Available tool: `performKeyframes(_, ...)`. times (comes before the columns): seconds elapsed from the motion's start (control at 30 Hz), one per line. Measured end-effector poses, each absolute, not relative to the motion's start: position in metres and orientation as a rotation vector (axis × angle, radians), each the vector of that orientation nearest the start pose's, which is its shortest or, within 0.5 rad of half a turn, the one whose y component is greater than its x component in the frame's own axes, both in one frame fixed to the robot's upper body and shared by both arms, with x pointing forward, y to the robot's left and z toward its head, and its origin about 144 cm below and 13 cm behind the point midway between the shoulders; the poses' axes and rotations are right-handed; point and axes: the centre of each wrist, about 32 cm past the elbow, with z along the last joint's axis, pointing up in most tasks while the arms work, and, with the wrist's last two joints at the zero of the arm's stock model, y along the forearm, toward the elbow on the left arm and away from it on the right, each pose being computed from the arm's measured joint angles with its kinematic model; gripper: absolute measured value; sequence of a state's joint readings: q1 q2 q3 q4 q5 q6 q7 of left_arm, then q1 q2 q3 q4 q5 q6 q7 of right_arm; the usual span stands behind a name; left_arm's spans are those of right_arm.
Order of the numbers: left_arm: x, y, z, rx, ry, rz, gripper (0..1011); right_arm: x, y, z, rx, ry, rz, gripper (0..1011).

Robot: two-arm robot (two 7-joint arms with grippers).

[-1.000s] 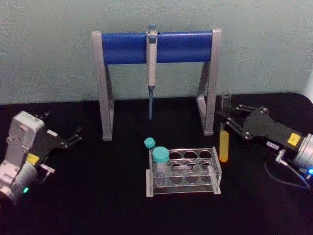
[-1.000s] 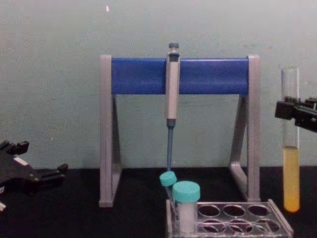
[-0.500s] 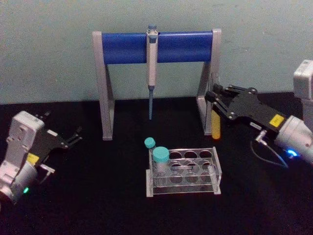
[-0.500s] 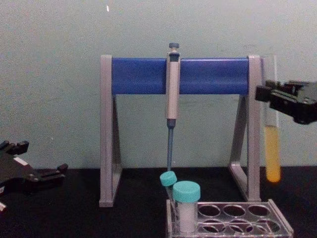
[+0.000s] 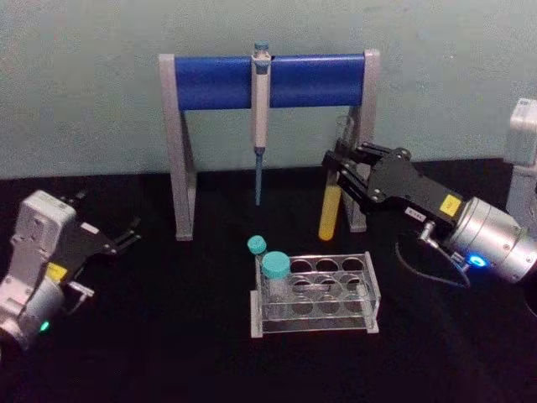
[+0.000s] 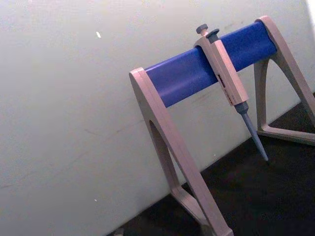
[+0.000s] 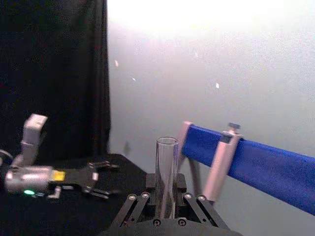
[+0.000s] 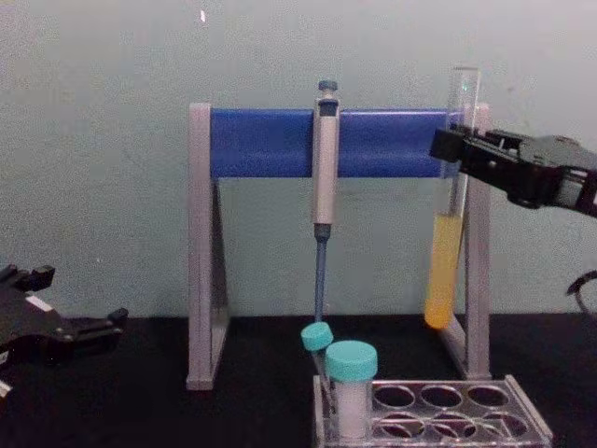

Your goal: Pick up the test tube from the test tube rack, shake it, then place it back into the test tube rack.

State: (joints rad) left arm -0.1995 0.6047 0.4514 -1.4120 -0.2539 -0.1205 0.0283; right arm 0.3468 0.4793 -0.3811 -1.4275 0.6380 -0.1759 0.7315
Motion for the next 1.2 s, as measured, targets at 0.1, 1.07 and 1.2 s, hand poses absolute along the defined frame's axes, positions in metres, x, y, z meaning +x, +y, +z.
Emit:
performKeyframes(0.1, 0.489, 0.310, 1.140, 0.305, -0.285, 1.248, 1001, 0.535, -0.280, 1.203, 0.198, -0.125, -0.559, 232)
performKeyframes(1.07, 0.489, 0.310, 1.140, 0.304, -0.285, 1.248, 1001, 0.526, -0.290, 1.172, 0.174, -0.118, -0.576, 232)
performKeyframes(1.2, 0.489, 0.310, 1.140, 0.304, -0.285, 1.248, 1001, 0.529, -0.288, 1.170, 0.169, -0.116, -0.580, 232)
